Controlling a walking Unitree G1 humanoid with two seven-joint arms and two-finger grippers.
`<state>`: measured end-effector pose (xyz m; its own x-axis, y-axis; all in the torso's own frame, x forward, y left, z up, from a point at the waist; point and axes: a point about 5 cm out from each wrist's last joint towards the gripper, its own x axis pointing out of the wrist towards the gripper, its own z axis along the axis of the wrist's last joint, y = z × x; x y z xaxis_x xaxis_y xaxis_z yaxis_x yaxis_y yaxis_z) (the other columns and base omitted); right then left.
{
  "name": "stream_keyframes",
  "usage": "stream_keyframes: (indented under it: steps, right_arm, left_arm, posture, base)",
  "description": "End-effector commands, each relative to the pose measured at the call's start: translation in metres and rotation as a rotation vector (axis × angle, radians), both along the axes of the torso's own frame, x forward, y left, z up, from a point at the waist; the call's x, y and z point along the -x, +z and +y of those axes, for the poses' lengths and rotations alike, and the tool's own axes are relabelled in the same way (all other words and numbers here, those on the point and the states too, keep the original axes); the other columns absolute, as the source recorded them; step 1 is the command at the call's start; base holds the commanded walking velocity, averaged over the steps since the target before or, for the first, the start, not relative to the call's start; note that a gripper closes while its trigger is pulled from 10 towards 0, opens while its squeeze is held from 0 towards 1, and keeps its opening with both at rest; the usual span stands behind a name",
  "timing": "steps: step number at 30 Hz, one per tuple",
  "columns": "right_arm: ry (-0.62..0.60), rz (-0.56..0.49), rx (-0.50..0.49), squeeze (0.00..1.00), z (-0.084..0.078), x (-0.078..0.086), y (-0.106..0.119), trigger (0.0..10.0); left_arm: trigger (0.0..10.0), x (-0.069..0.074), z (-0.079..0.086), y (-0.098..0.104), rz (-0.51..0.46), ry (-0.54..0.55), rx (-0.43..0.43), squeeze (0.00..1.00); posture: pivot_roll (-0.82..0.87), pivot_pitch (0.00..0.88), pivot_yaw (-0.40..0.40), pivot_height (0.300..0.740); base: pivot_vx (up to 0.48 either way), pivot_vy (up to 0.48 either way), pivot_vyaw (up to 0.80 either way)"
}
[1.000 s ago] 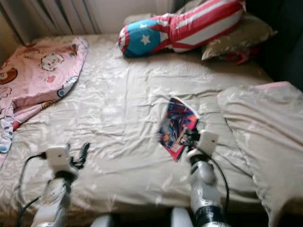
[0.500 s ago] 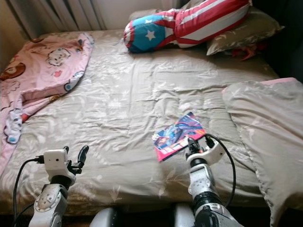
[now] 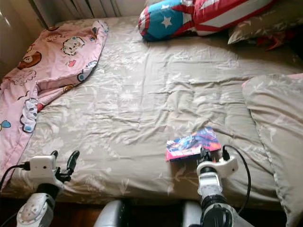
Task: Clean up the room
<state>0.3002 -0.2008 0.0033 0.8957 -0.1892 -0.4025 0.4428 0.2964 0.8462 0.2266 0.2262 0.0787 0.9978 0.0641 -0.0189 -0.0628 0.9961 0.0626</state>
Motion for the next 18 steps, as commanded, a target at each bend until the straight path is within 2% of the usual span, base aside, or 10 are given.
stream_keyframes:
  steps: [1, 4, 7, 8, 11, 12, 18]
  right_arm:
    - [-0.019, 0.076, 0.013, 0.0, -0.001, 0.009, -0.01, 10.0]
    - [0.02, 0.096, 0.053, 0.0, -0.002, 0.015, -0.015, 10.0]
    - [-0.002, 0.105, 0.043, 0.0, -0.005, 0.019, -0.018, 10.0]
    - [-0.013, 0.114, 0.039, 0.09, -0.007, 0.02, -0.019, 10.0]
    - [-0.042, 0.117, 0.018, 0.13, -0.01, 0.022, -0.02, 10.0]
    - [-0.044, 0.117, 0.018, 1.0, -0.01, 0.022, -0.02, 10.0]
    - [-0.059, 0.124, 0.01, 1.0, -0.011, 0.021, -0.019, 10.0]
  left_arm:
    - [10.0, 0.007, 0.007, 0.001, 0.029, 0.004, -0.016, 0.0]
    - [10.0, 0.007, 0.003, 0.002, 0.037, -0.016, -0.029, 0.0]
    - [10.0, 0.01, 0.003, 0.004, 0.041, -0.014, -0.027, 0.0]
    - [10.0, 0.011, 0.003, 0.003, 0.047, -0.013, -0.027, 0.0]
    - [10.0, 0.013, 0.003, 0.002, 0.055, -0.013, -0.029, 0.0]
    - [10.0, 0.013, 0.003, 0.002, 0.059, -0.013, -0.028, 0.0]
    - [10.0, 0.018, 0.002, 0.0, 0.081, -0.019, -0.046, 0.0]
  posture:
    - [0.13, 0.26, 0.14, 0.653]
    - [0.13, 0.267, 0.142, 0.653]
    - [0.13, 0.278, 0.143, 0.653]
    - [0.13, 0.28, 0.143, 0.653]
    - [0.13, 0.282, 0.142, 0.653]
    - [0.13, 0.285, 0.143, 0.653]
    - [0.13, 0.288, 0.141, 0.653]
  base:
    - [0.0, 0.0, 0.0]
    - [0.0, 0.0, 0.0]
    - [0.0, 0.0, 0.0]
    - [0.0, 0.0, 0.0]
    - [0.0, 0.0, 0.0]
    - [0.0, 0.0, 0.0]
    - [0.0, 0.0, 0.0]
